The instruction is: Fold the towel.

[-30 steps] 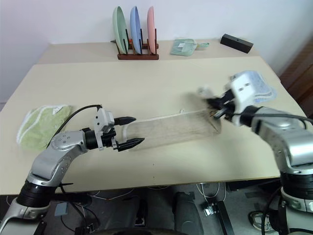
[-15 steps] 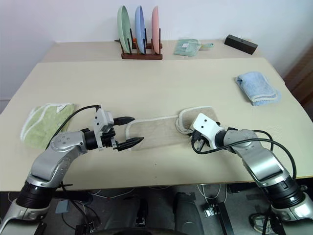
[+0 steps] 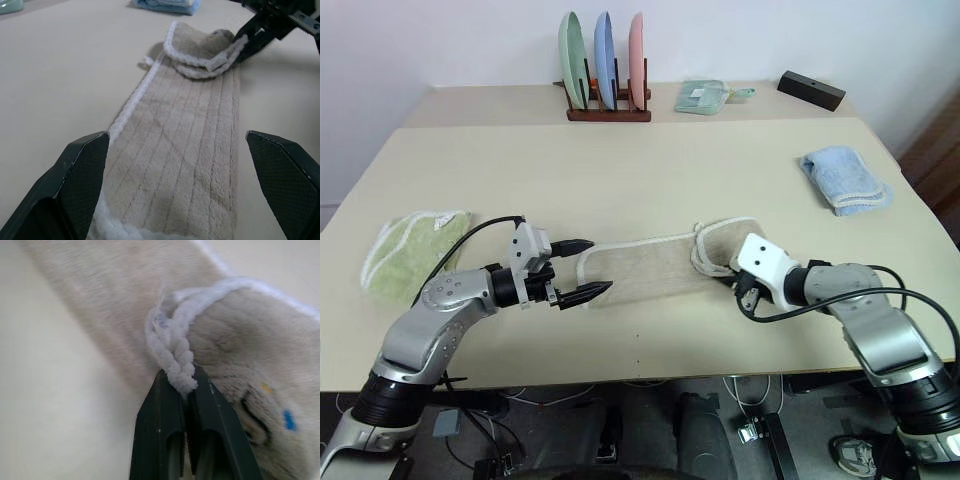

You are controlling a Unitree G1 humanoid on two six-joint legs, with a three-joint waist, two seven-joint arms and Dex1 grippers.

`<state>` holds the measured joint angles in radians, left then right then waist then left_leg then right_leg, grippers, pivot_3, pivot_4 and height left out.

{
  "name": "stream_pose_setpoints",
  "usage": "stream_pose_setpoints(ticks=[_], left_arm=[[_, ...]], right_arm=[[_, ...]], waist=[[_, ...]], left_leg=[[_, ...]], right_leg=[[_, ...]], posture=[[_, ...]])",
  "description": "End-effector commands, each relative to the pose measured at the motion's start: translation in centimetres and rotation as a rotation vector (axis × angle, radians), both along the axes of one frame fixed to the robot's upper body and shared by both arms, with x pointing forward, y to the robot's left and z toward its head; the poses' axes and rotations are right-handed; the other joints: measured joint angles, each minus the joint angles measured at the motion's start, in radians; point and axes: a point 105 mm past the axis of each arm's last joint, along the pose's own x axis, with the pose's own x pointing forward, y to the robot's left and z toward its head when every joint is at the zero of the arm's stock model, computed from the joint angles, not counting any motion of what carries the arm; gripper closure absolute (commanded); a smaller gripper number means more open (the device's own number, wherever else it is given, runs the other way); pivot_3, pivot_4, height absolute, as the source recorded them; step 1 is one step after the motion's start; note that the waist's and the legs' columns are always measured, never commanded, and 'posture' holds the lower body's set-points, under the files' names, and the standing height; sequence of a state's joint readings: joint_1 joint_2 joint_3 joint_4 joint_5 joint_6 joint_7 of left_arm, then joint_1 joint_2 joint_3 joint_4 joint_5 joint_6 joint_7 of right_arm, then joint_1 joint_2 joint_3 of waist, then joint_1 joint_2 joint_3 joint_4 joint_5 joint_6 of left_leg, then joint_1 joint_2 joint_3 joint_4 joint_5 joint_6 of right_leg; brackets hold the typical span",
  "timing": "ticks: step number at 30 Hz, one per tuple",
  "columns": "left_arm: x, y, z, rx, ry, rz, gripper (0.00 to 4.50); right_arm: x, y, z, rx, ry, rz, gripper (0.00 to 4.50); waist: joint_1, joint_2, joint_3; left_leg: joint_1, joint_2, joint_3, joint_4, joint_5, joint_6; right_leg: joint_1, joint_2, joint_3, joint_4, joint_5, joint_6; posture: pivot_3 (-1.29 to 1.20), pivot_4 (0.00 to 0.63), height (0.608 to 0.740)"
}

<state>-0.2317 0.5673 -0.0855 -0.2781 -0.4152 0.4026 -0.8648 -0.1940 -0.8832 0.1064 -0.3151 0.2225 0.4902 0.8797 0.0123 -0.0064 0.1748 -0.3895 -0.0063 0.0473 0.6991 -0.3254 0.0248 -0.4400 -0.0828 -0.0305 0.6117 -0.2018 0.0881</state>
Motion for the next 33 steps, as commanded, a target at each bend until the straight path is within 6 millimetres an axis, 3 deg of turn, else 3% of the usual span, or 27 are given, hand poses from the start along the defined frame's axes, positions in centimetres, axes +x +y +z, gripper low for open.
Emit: stream_pose_setpoints(ticks=[1, 4, 6, 8, 10, 14, 15, 20, 24, 26, 29, 32, 33], left_arm=[[0.0, -0.2, 1.0, -0.002, -0.057, -0.008, 0.00], [-0.1, 0.0, 0.9, -0.002, -0.053, -0.001, 0.00], [-0.3, 0.2, 0.7, 0.001, -0.049, 0.003, 0.00], [-0.3, 0.3, 0.6, 0.001, -0.044, 0.009, 0.00], [-0.4, 0.3, 0.6, -0.005, -0.037, 0.014, 0.00], [-0.9, 0.1, 0.3, -0.028, 0.004, 0.015, 0.00], [-0.9, 0.1, 0.3, -0.029, 0.006, 0.016, 0.00], [-2.4, -1.1, 0.0, -0.081, 0.067, -0.005, 0.00], [-4.0, -2.0, -0.4, -0.126, 0.158, -0.011, 0.00], [-4.7, -2.3, -0.6, -0.142, 0.199, -0.005, 0.00], [-5.2, -2.1, -0.9, -0.167, 0.254, 0.047, 0.00], [-6.2, -2.0, -1.1, -0.228, 0.353, 0.093, 0.00], [-6.6, -1.9, -1.3, -0.247, 0.397, 0.111, 0.00]], right_arm=[[-0.8, 2.0, 1.0, 0.055, -0.021, 0.066, 2.19], [-0.2, 1.4, 3.0, 0.105, -0.073, 0.042, 0.84], [0.1, 0.7, 4.3, 0.151, -0.083, 0.027, 0.84], [0.5, -0.4, 5.3, 0.201, -0.076, -0.011, 1.39], [1.0, -1.2, 6.0, 0.226, -0.091, -0.049, 2.24], [2.7, -3.1, 6.4, 0.285, -0.101, -0.161, 4.32], [2.8, -3.2, 6.4, 0.286, -0.100, -0.164, 4.45], [5.4, -4.1, 2.4, 0.334, -0.080, -0.286, 4.45], [4.7, -3.8, -2.7, 0.274, 0.008, -0.257, 4.45], [4.6, -3.8, -4.1, 0.210, 0.012, -0.241, 4.45], [5.3, -3.7, -2.6, 0.243, -0.052, -0.235, 4.45], [5.8, -3.5, 0.8, 0.341, -0.113, -0.216, 3.74], [5.6, -3.3, 1.8, 0.355, -0.134, -0.189, 3.25]], waist=[[0.000, 0.000, 0.000], [0.001, 0.000, 0.000], [0.002, 0.000, 0.000], [0.001, 0.000, 0.000], [0.001, 0.000, 0.000], [0.000, 0.000, 0.000], [0.001, 0.000, 0.000], [-0.002, -0.001, -0.001], [0.000, 0.000, -0.001], [-0.002, 0.000, -0.001], [-0.002, -0.001, -0.001], [-0.003, -0.001, -0.001], [-0.003, -0.001, -0.001]], left_leg=[[0.000, 0.000, 0.000, 0.000, 0.000, 0.000], [0.000, 0.000, 0.000, 0.000, 0.000, 0.000], [0.000, 0.000, 0.000, 0.000, 0.000, 0.000], [0.000, 0.000, 0.000, 0.000, 0.000, 0.000], [0.000, 0.000, 0.000, 0.000, 0.000, 0.000], [0.000, 0.000, 0.000, 0.000, 0.000, 0.000], [0.000, 0.000, 0.000, 0.000, 0.000, 0.000], [0.000, 0.000, 0.000, 0.000, 0.000, 0.000], [0.000, 0.000, 0.000, 0.000, 0.000, 0.000], [0.001, 0.000, 0.001, 0.000, 0.000, 0.000], [0.007, 0.000, 0.000, 0.000, 0.000, 0.000], [0.015, 0.000, 0.000, -0.001, 0.000, 0.000], [0.015, 0.000, 0.000, -0.001, 0.000, 0.000]], right_leg=[[0.000, 0.000, 0.000, 0.000, 0.000, 0.000], [0.000, 0.000, 0.000, 0.000, 0.000, 0.000], [0.000, -0.001, 0.000, 0.000, 0.000, 0.000], [0.000, -0.001, 0.000, 0.000, 0.000, 0.000], [0.000, 0.000, 0.000, 0.000, 0.000, 0.000], [0.000, -0.001, 0.000, 0.000, 0.000, -0.001], [0.000, -0.001, 0.000, 0.000, 0.000, -0.001], [0.000, 0.000, 0.000, 0.001, 0.000, 0.000], [0.000, 0.000, 0.000, 0.001, 0.001, 0.001], [0.001, -0.001, 0.000, 0.001, 0.001, 0.001], [0.007, -0.001, 0.000, 0.001, 0.000, -0.001], [0.014, -0.001, 0.001, 0.000, -0.002, -0.003], [0.013, -0.001, 0.001, 0.000, -0.002, -0.003]], posture=[[0.00, 0.150, 0.740], [0.00, 0.150, 0.740], [0.00, 0.150, 0.740], [0.00, 0.150, 0.740], [0.00, 0.150, 0.740], [0.00, 0.150, 0.740], [0.00, 0.150, 0.740], [0.00, 0.150, 0.740], [0.00, 0.150, 0.740], [0.00, 0.150, 0.740], [0.00, 0.150, 0.740], [0.00, 0.150, 0.740], [0.00, 0.150, 0.740]])
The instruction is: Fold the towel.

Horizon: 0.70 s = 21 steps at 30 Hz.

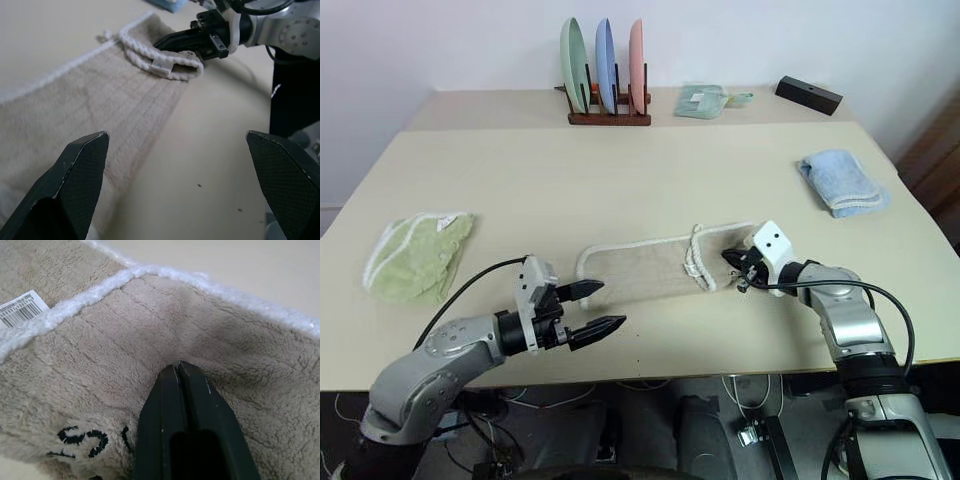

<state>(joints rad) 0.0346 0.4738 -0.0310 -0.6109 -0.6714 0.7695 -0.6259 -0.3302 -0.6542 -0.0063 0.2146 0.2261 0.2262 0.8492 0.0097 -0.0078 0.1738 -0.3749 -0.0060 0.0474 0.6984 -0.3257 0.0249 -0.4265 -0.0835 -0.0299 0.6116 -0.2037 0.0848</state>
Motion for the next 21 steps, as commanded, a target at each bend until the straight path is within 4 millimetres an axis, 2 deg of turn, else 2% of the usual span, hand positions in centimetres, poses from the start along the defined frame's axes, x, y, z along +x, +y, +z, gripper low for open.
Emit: stream_pose_setpoints(ticks=[1, 5, 7, 10, 13, 16, 21], left_arm=[[-1.3, 0.1, 0.6, -0.074, 0.091, 0.043, 0.00], [-2.2, 0.8, -0.8, -0.091, 0.233, 0.165, 0.00], [-2.7, 0.9, -1.6, -0.094, 0.306, 0.206, 0.00], [-2.7, 0.6, -2.0, -0.190, 0.404, 0.295, 0.00], [-0.8, 1.3, -1.7, -0.320, 0.442, 0.457, 0.00], [1.1, 2.6, -2.1, -0.421, 0.518, 0.613, 0.00], [1.7, 1.4, -2.2, -0.414, 0.571, 0.549, 0.00]], right_arm=[[0.0, 0.6, 4.7, 0.064, -0.122, 0.058, 2.80], [-0.5, 1.8, 8.0, 0.082, -0.211, 0.128, 0.84], [-0.6, 2.2, 8.8, 0.081, -0.232, 0.147, 0.84], [-0.5, 3.0, 8.9, 0.060, -0.237, 0.178, 0.84], [-0.6, 3.3, 8.3, 0.035, -0.225, 0.190, 0.84], [-0.7, 3.6, 8.0, 0.026, -0.224, 0.199, 0.84], [-1.0, 4.5, 8.5, 0.059, -0.237, 0.225, 0.84]], waist=[[0.000, 0.000, 0.000], [0.000, 0.001, 0.000], [0.001, 0.001, 0.000], [0.004, 0.000, 0.000], [0.005, 0.000, 0.000], [0.003, 0.000, 0.000], [0.003, 0.000, 0.000]], left_leg=[[0.000, 0.000, 0.000, 0.000, 0.000, 0.000], [0.000, 0.000, 0.000, -0.001, 0.000, 0.000], [0.000, 0.000, -0.001, -0.001, 0.000, 0.000], [0.000, 0.000, -0.001, -0.001, 0.000, 0.000], [-0.001, -0.001, -0.001, 0.000, 0.000, 0.000], [0.000, -0.002, -0.001, 0.000, 0.000, 0.000], [0.000, -0.002, -0.001, -0.001, 0.000, 0.000]], right_leg=[[0.000, 0.000, 0.000, 0.000, 0.000, 0.000], [-0.001, 0.000, 0.000, 0.000, 0.000, 0.000], [-0.001, -0.001, 0.000, 0.000, 0.000, 0.000], [-0.001, -0.002, 0.000, 0.000, 0.000, 0.000], [0.000, -0.005, 0.000, 0.000, 0.000, 0.000], [0.000, -0.005, 0.000, 0.000, 0.000, 0.000], [0.000, -0.003, -0.001, 0.000, 0.000, 0.000]], posture=[[0.00, 0.150, 0.740], [0.00, 0.150, 0.740], [0.00, 0.150, 0.740], [0.00, 0.150, 0.740], [0.00, 0.150, 0.740], [0.00, 0.150, 0.740], [0.00, 0.150, 0.740]])
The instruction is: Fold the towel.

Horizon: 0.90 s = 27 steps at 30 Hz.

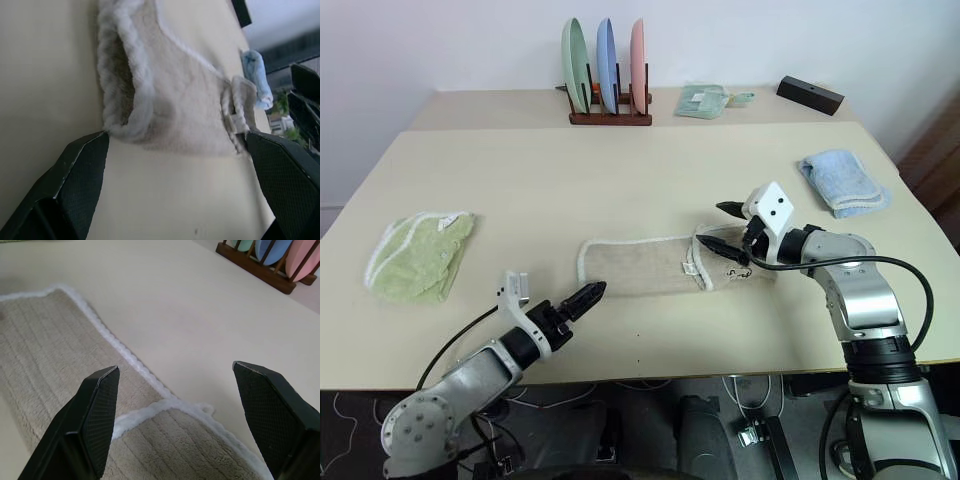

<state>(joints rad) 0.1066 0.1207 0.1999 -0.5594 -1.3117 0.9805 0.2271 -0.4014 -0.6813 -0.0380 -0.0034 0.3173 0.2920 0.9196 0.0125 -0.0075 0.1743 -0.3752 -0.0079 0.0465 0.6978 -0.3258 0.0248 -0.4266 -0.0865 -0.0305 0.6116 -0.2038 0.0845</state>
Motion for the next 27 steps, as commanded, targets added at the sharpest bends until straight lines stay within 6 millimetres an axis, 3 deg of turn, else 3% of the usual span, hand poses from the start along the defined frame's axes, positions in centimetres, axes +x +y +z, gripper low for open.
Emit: stream_pose_setpoints(ticks=[1, 4, 6, 14, 16, 20, 27], left_arm=[[0.2, -0.6, -0.1, -0.023, 0.029, -0.039, 0.00], [0.7, -0.8, -0.1, -0.032, 0.034, -0.061, 0.00], [1.7, -0.6, -0.3, -0.041, 0.052, -0.036, 0.58], [2.2, 0.1, -0.3, -0.054, 0.060, 0.007, 4.44], [2.3, 0.3, -0.2, -0.051, 0.047, 0.014, 4.44], [2.8, 1.1, 2.0, 0.060, -0.117, 0.007, 4.44], [4.4, 6.5, 7.0, 0.162, -0.353, 0.074, 4.44]], right_arm=[[-0.7, 1.3, 1.7, 0.020, -0.062, 0.054, 0.84], [-1.0, 1.9, 1.7, 0.026, -0.060, 0.078, 0.84], [-1.4, 2.1, 1.6, 0.025, -0.061, 0.086, 0.77], [-1.9, 2.3, 1.3, 0.028, -0.060, 0.082, 0.77], [-2.1, 2.3, 1.1, 0.030, -0.054, 0.080, 0.77], [-2.2, 1.8, 0.3, 0.016, -0.040, 0.063, 0.77], [-1.3, -0.9, -0.4, -0.018, -0.034, -0.021, 0.77]], waist=[[0.001, 0.000, 0.000], [0.002, 0.000, 0.000], [0.003, 0.000, 0.000], [0.000, 0.000, 0.000], [0.000, 0.000, 0.000], [0.000, 0.000, 0.000], [-0.001, 0.000, 0.000]], left_leg=[[0.000, 0.000, 0.000, 0.000, 0.000, 0.000], [0.000, 0.000, 0.000, 0.000, 0.000, 0.000], [0.000, -0.001, 0.000, 0.000, 0.000, 0.000], [0.000, -0.001, 0.000, 0.000, 0.000, 0.000], [0.000, -0.001, 0.000, 0.000, 0.000, 0.000], [-0.001, -0.001, 0.000, 0.000, 0.000, 0.000], [-0.001, -0.001, 0.000, -0.001, 0.000, 0.000]], right_leg=[[0.000, 0.000, 0.000, 0.000, 0.000, 0.000], [0.000, 0.000, -0.001, 0.000, 0.000, 0.000], [0.001, 0.000, -0.001, 0.000, 0.000, 0.000], [0.000, 0.000, -0.001, -0.001, 0.000, 0.000], [0.000, -0.001, -0.001, -0.001, 0.000, 0.000], [0.000, -0.001, -0.001, -0.001, 0.000, 0.000], [-0.001, -0.001, -0.001, -0.001, -0.001, -0.001]], posture=[[0.00, 0.150, 0.740], [0.00, 0.150, 0.740], [0.00, 0.150, 0.740], [0.00, 0.150, 0.740], [0.00, 0.150, 0.740], [0.00, 0.150, 0.740], [0.00, 0.150, 0.740]])
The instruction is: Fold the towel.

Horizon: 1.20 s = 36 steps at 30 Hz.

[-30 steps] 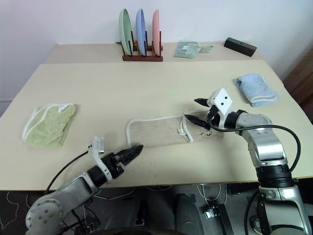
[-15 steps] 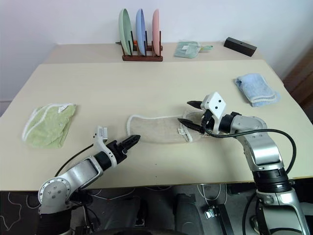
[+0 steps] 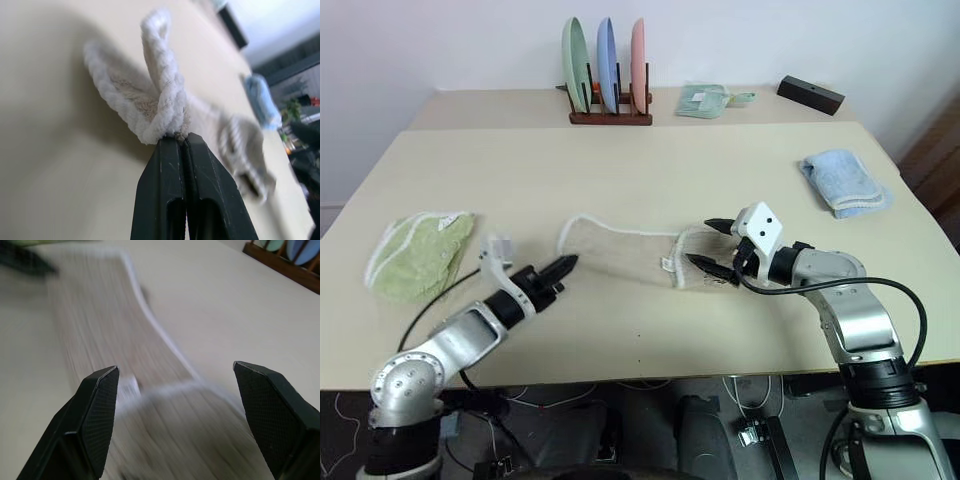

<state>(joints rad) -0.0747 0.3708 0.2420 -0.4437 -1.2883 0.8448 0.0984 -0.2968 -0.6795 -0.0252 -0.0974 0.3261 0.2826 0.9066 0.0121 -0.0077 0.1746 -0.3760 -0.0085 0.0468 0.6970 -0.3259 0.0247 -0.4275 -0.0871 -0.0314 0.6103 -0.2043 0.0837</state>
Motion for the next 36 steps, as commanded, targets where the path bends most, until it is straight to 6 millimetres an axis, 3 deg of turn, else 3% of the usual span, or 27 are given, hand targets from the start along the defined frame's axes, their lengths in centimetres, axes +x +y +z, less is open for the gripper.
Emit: stream_pose_setpoints(ticks=[1, 3, 7, 12, 15, 18, 21, 24, 27, 30, 33, 36], left_arm=[[0.4, 2.9, 3.9, 0.045, -0.168, 0.017, 4.44], [0.4, 3.3, 4.9, 0.055, -0.198, -0.016, 4.44], [-0.6, 1.4, 6.2, 0.203, -0.288, -0.232, 4.44], [-0.2, -4.4, 6.6, 0.302, -0.332, -0.538, 4.44], [-0.9, -10.2, 5.3, 0.379, -0.345, -0.782, 4.44], [-0.8, -13.7, 3.5, 0.447, -0.323, -0.892, 4.44], [-1.1, -15.2, 1.3, 0.536, -0.293, -0.967, 4.44], [0.1, -15.2, -1.0, 0.632, -0.247, -0.939, 4.44], [0.1, -15.6, -0.6, 0.578, -0.254, -0.942, 4.44], [-0.4, -15.7, 0.0, 0.535, -0.273, -0.958, 3.65], [-0.4, -15.4, 0.9, 0.491, -0.300, -0.934, 2.17], [0.4, -14.8, 5.2, 0.304, -0.401, -0.822, 0.72]], right_arm=[[0.7, -2.1, 1.1, -0.018, -0.056, -0.064, 0.77], [0.9, -2.6, 0.9, -0.027, -0.055, -0.076, 0.77], [1.3, -3.2, 0.7, -0.038, -0.055, -0.095, 0.77], [1.6, -3.4, 0.6, -0.029, -0.057, -0.115, 0.77], [1.6, -3.7, 0.4, -0.021, -0.058, -0.137, 0.77], [1.5, -4.3, 0.3, -0.024, -0.062, -0.174, 0.77], [1.3, -4.7, 0.3, -0.025, -0.068, -0.195, 0.77], [1.1, -4.9, 0.4, -0.024, -0.073, -0.206, 0.77], [0.8, -5.0, 0.3, -0.026, -0.073, -0.212, 0.77], [0.8, -5.1, 0.2, -0.028, -0.072, -0.216, 0.77], [0.9, -5.0, 0.3, -0.032, -0.075, -0.220, 0.77], [1.4, -5.5, 0.7, -0.041, -0.088, -0.244, 0.77]], waist=[[0.000, 0.000, 0.000], [0.000, 0.000, 0.000], [0.001, 0.000, 0.000], [0.003, 0.000, 0.001], [0.003, 0.000, 0.001], [-0.001, 0.000, 0.001], [-0.009, 0.000, 0.001], [-0.008, 0.000, 0.001], [-0.003, 0.000, 0.001], [0.000, 0.000, 0.001], [0.000, 0.000, 0.001], [0.001, 0.000, 0.001]], left_leg=[[0.000, 0.000, 0.000, 0.000, 0.000, 0.000], [0.000, 0.000, 0.001, 0.000, 0.000, 0.000], [0.000, 0.000, 0.001, 0.000, 0.000, 0.000], [-0.001, -0.001, 0.001, 0.000, 0.000, 0.000], [-0.001, -0.002, 0.001, 0.000, 0.000, 0.000], [-0.002, -0.002, 0.001, 0.000, 0.000, 0.001], [-0.002, 0.000, 0.002, -0.002, 0.000, 0.001], [-0.002, 0.002, 0.002, -0.005, 0.000, 0.001], [-0.002, 0.003, 0.001, -0.005, 0.000, 0.001], [-0.002, 0.003, 0.001, -0.005, 0.000, 0.001], [-0.003, 0.003, 0.001, -0.005, 0.000, 0.001], [-0.003, 0.003, 0.001, -0.005, 0.000, 0.001]], right_leg=[[0.000, 0.000, 0.000, 0.000, 0.000, 0.000], [0.000, 0.000, 0.000, 0.000, 0.000, 0.000], [0.000, 0.000, 0.000, -0.001, 0.000, 0.000], [0.001, 0.000, 0.000, -0.002, 0.000, 0.000], [0.001, 0.001, 0.000, -0.002, 0.000, 0.000], [0.001, 0.001, 0.000, -0.004, 0.000, 0.001], [0.001, 0.004, 0.001, -0.009, 0.001, 0.002], [0.001, 0.006, 0.001, -0.010, 0.001, 0.002], [0.001, 0.007, 0.001, -0.010, 0.001, 0.001], [0.001, 0.006, 0.001, -0.012, 0.001, 0.001], [0.001, 0.005, 0.001, -0.012, 0.001, 0.001], [0.000, 0.005, 0.001, -0.012, 0.001, 0.001]], posture=[[0.00, 0.150, 0.740], [0.00, 0.150, 0.740], [0.00, 0.150, 0.740], [0.00, 0.150, 0.740], [0.00, 0.150, 0.740], [0.00, 0.150, 0.740], [0.00, 0.150, 0.740], [0.00, 0.150, 0.740], [0.00, 0.150, 0.740], [0.00, 0.150, 0.740], [0.00, 0.150, 0.740], [0.00, 0.150, 0.740]])
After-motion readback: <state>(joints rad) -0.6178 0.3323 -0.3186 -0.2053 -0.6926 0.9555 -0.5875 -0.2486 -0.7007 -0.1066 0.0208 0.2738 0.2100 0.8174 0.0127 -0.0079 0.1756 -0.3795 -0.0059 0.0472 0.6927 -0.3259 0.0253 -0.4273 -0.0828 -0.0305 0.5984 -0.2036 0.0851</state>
